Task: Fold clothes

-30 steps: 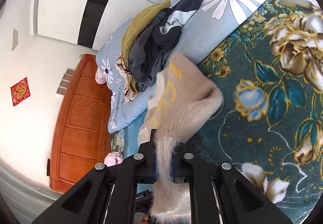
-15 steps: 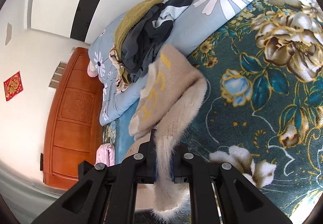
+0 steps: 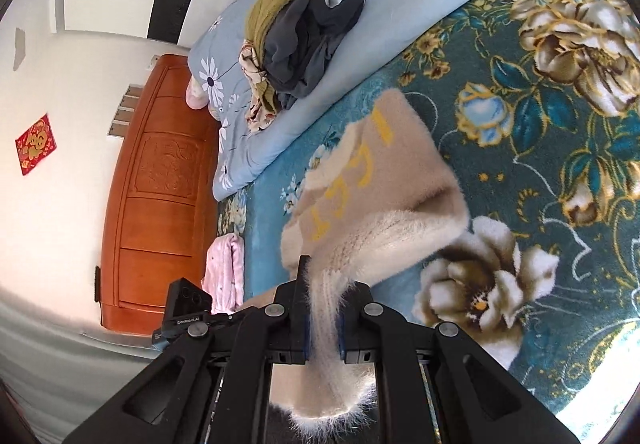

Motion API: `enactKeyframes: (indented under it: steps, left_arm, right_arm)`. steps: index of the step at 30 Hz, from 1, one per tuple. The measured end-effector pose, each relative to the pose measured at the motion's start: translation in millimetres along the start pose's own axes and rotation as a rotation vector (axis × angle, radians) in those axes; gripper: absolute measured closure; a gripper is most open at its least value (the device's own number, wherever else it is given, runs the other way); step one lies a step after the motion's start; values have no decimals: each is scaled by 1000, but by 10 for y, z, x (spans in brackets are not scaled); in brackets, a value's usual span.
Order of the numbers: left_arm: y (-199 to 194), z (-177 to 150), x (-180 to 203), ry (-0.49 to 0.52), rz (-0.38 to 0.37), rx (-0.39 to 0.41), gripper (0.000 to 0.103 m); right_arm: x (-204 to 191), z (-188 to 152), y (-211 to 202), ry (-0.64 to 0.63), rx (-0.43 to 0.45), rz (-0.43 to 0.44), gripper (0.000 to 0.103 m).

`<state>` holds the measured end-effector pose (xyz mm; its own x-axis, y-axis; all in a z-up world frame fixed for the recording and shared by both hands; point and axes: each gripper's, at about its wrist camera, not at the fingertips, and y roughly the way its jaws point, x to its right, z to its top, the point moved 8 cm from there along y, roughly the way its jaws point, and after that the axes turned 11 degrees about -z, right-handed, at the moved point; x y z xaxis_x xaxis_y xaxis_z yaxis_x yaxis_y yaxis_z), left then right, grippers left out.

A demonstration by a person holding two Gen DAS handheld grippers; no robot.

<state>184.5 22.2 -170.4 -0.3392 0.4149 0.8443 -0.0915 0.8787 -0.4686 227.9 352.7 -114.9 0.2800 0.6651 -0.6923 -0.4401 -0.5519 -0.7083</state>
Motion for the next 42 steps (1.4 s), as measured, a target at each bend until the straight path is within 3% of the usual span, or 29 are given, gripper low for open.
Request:
enactKeyframes:
  steps: [6, 8, 9, 11, 14, 17, 19, 22, 25, 28, 31, 32, 34, 37, 39, 41, 42]
  left_arm:
    - [68, 611, -304, -255, -135, 116, 86]
    - [55, 707, -404, -292, -149, 151, 78]
    - [75, 747, -374, -285, -163, 168, 73]
    - [102, 825, -309, -267, -190, 203, 51]
    - [-80, 898, -147, -174, -207, 269, 38]
    - [-233, 973, -15, -111, -227, 334, 32]
    - [-335, 1031, -41, -42, -153, 353, 31]
    - [-81, 1050, 37, 158, 61, 310, 31]
    - [140, 1092, 124, 356, 276, 263, 31]
    - [335, 1153, 220, 548, 485, 210, 31]
    - [546, 1199, 174, 651, 608, 158, 36]
    - [574, 1209, 134, 658, 636, 152, 50]
    - [622, 1230, 56, 671, 692, 142, 68]
    - [575, 1248, 5, 653, 665, 167, 87]
    - [498, 1239, 0, 630, 627, 190, 89]
    - [393, 1219, 8, 600, 582, 216, 90]
    - [318, 1211, 24, 568, 531, 236, 90]
  right_arm:
    - [-59, 648, 532, 79, -41, -15, 93]
    - [-20, 812, 778, 121, -61, -39, 91]
    - [9, 872, 887, 141, -69, -57, 91]
    - [68, 973, 1074, 174, -81, -96, 90]
    - [134, 1075, 1248, 200, -89, -135, 87]
    - [135, 1134, 1282, 214, -80, -118, 73]
    - [115, 1170, 1243, 202, -57, -98, 65]
    - [79, 1244, 1121, 160, 2, -97, 60]
    - [187, 1275, 1034, 97, 44, -194, 60]
    - [355, 1205, 1103, 25, 18, -318, 60]
    - [439, 1137, 1198, -29, 1, -369, 60]
    - [428, 1133, 1221, -43, 2, -368, 60]
    - [368, 1131, 1268, -71, 1, -353, 60]
    - [242, 1137, 1330, -130, 11, -338, 60]
    - [144, 1127, 1357, -179, 21, -337, 60]
    - [78, 1102, 1361, -220, 27, -343, 73]
    - [54, 1084, 1346, -227, 29, -332, 86]
